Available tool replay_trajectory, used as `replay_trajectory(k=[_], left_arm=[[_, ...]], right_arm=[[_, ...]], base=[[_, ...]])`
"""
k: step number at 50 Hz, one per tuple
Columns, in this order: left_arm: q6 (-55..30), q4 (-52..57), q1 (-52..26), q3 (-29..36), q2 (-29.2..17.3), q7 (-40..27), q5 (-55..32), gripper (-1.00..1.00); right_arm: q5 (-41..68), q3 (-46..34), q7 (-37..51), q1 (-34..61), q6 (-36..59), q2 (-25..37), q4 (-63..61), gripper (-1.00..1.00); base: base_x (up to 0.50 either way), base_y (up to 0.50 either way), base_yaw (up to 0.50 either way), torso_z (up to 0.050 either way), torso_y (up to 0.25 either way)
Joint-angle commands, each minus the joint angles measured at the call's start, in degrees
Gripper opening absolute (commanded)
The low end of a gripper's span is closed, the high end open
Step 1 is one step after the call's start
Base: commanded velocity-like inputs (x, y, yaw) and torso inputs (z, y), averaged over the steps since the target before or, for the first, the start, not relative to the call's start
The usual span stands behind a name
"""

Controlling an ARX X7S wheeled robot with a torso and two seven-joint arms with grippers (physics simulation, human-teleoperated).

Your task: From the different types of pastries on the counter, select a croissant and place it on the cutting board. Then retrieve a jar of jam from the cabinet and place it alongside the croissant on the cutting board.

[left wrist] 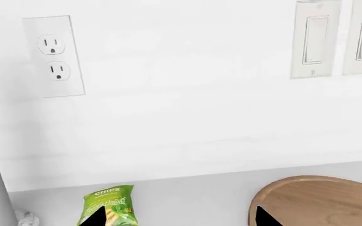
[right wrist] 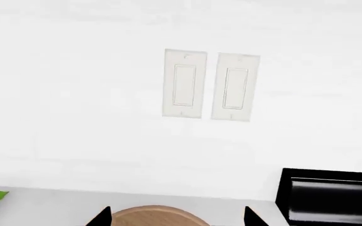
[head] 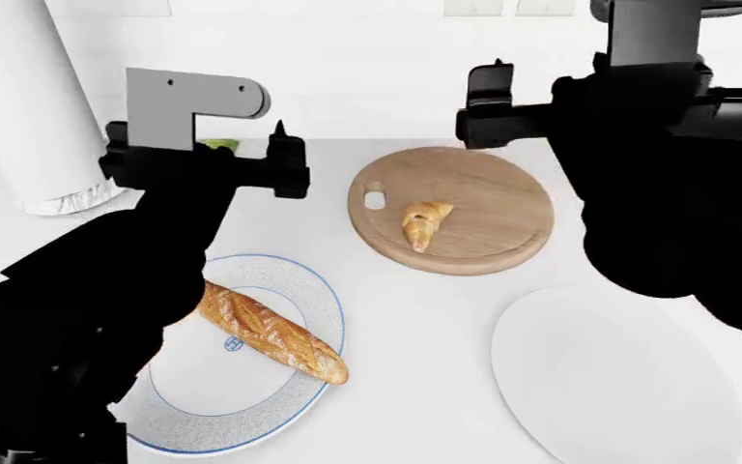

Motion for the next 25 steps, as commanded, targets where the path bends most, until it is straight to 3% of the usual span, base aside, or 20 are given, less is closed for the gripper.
replay_trajectory(k=[1, 12, 25], left_arm=[[-2.55, 10.46, 4.49, -2.91, -1.2, -0.35, -4.84, 1.0], [-8.23, 18.06, 5.42, -8.31, -1.57, -1.69, -12.08, 1.0], [-10.6, 19.37, 5.95, -11.7, -1.27, -2.66, -16.2, 1.0]], right_arm=[[-2.43, 2.33, 6.95, -0.23, -2.02, 5.43, -12.71, 1.0], [-5.1, 7.23, 10.97, 1.6, -6.35, 8.66, -21.75, 1.0], [-1.61, 7.35, 13.11, 10.55, 0.16, 6.48, -23.94, 1.0]], base=[[0.0, 0.0, 0.0, 0.0, 0.0], [0.0, 0.0, 0.0, 0.0, 0.0], [0.0, 0.0, 0.0, 0.0, 0.0]])
